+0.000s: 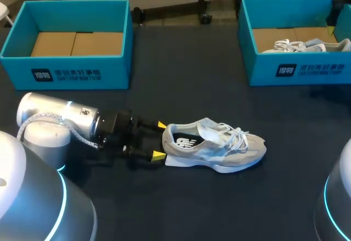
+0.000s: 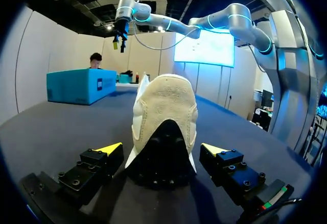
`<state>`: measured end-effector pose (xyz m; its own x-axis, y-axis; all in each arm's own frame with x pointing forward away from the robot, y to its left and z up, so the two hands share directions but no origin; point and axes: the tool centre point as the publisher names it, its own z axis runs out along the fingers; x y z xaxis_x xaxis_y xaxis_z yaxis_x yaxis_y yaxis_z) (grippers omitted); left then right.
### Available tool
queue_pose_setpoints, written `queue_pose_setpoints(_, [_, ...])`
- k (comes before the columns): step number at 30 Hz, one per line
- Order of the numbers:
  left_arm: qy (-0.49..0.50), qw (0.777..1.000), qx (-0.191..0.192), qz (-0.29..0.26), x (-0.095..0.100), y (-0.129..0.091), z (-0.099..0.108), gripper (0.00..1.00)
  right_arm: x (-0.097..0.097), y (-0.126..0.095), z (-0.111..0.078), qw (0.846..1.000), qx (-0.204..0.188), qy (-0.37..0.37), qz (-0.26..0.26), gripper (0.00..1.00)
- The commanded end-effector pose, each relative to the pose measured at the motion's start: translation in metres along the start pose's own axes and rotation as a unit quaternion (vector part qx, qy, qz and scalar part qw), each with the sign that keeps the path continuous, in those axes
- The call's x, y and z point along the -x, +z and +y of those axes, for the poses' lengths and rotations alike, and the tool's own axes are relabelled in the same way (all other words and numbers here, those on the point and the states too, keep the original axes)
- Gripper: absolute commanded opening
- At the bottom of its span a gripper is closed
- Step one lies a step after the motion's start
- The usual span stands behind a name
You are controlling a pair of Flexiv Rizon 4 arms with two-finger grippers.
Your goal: Take the shoe out of the shoebox, open the shoe tongue, remove and reinsert the insole, then place the shoe into the shoebox
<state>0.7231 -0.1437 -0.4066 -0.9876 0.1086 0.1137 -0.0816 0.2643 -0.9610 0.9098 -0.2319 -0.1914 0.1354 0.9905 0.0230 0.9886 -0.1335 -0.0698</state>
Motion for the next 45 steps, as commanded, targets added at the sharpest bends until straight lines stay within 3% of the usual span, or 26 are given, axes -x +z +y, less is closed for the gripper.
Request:
queue_pose_setpoints(1, [-0.001, 1.0, 0.0, 0.001, 0.002, 0.01, 0.002, 1.0, 0.0, 0.0, -0.001, 1.0, 0.001, 0.001, 0.0, 1.0])
queue_pose_setpoints(45, [-0.007, 1.0, -0.023, -0.018, -0.008, 0.049, -0.003, 1.0, 0.0, 0.0, -0.001, 1.0, 0.001, 0.001, 0.0, 1.0])
